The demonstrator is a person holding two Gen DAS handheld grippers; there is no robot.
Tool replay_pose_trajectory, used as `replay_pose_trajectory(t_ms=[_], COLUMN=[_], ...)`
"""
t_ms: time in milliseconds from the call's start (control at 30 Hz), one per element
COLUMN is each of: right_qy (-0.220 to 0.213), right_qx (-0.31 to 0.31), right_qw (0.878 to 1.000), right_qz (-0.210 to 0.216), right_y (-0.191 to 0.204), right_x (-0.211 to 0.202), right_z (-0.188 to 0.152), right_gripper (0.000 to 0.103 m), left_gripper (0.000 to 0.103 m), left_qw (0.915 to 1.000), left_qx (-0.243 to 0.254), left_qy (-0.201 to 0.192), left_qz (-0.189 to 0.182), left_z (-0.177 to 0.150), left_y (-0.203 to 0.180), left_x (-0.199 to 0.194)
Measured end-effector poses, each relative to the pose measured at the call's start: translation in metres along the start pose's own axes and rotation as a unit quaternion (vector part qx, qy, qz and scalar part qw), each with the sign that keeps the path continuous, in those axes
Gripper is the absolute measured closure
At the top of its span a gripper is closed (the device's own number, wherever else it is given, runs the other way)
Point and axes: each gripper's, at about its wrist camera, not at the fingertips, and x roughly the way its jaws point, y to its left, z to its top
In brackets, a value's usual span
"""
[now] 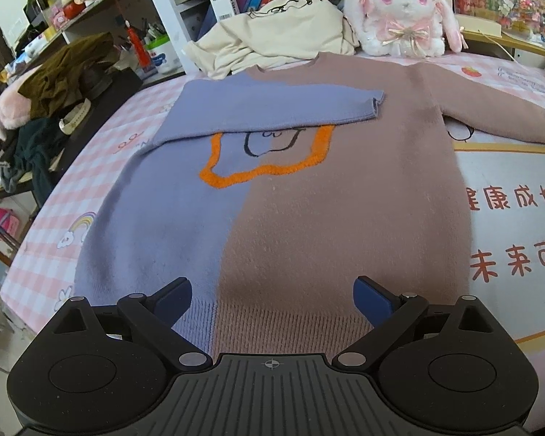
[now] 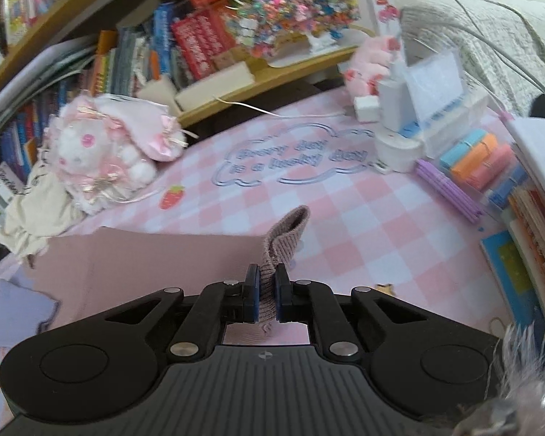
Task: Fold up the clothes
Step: 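Lift the mauve sleeve with the right gripper and lay it across the body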
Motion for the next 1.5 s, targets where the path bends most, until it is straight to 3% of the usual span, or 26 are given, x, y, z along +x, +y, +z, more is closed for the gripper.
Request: replay_pose_trajectory(t_ms=[367, 667, 1067, 1367, 1500], right_qy=[0.001, -0.005, -0.038, -0.041, -0.049], right_qx=[-0.014, -0.042, -0.057, -0.095, -0.120], right_qw=[0.998, 0.994, 0.993, 0.991, 0.987], right_qz=[0.068, 0.096, 0.094, 0.088, 0.091], right_y=[0.057, 0.130, 0.263, 0.362, 0.402], right_x=[-0.010, -0.010, -0.006, 0.011, 0.018], right_z=[0.010, 0.004, -0.018, -0.038, -0.041], right_gripper=[0.095, 0.095, 0.095, 0.095, 0.095], left_gripper=[0.005, 0.004, 0.002, 0.002, 0.002], left_qw=[0.9998, 0.9965, 0.9796, 0.9685, 0.9689], left_qx=[0.006, 0.054, 0.144, 0.159, 0.156], left_qy=[-0.016, -0.055, -0.117, -0.150, -0.149], left_qz=[-0.014, -0.031, -0.078, -0.119, -0.121], left_z=[0.000, 0.001, 0.015, 0.018, 0.018], left_y=[0.013, 0.038, 0.111, 0.157, 0.174], left_x=[0.004, 0.012, 0.032, 0.041, 0.047])
